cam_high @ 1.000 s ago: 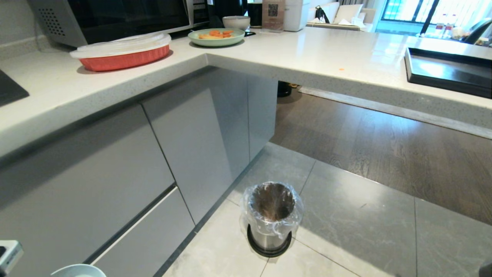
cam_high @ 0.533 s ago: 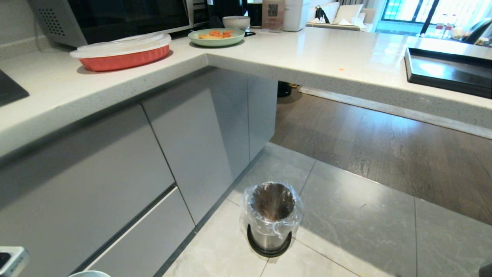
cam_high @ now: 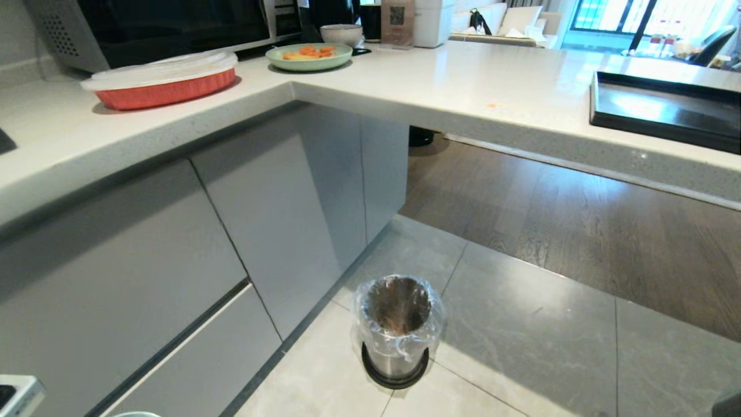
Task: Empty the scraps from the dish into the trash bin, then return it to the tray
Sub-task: Move the bowl over the trash can
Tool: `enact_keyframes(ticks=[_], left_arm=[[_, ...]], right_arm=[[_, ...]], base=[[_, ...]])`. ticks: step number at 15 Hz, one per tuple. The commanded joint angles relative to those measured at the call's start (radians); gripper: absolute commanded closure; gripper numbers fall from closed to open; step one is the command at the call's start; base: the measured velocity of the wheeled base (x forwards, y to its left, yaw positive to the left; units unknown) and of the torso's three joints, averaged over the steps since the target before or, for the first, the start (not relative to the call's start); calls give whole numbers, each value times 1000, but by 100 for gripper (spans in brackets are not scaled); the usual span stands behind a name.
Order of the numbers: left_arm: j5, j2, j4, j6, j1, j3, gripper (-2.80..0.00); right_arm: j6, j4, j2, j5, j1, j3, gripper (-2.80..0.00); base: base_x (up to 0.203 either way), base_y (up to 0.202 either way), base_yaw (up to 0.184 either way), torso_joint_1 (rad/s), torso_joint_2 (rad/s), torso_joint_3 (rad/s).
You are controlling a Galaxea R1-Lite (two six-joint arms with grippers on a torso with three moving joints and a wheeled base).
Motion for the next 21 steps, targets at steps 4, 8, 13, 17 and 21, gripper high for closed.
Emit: enact_keyframes(ticks=[4,8,13,17,21], left_arm=[[0,-41,24,1,0,1,0],[3,-93,27,-7,14,3,0],[3,-138,107,-5,15,5,0],[8,-147,113,-7,17,4,0],[8,-155,122,-7,18,10,0]], right_arm=[[0,-1,0,0,0,-1,0],[0,-1,0,0,0,0,0],[0,-1,0,0,0,0,0],[0,-1,0,0,0,0,0],[0,-1,0,0,0,-1,0]], base=[[0,-197,-2,2,2,3],[0,-147,-3,1,1,2],[0,0,0,0,0,0],[0,0,0,0,0,0],[0,0,0,0,0,0]])
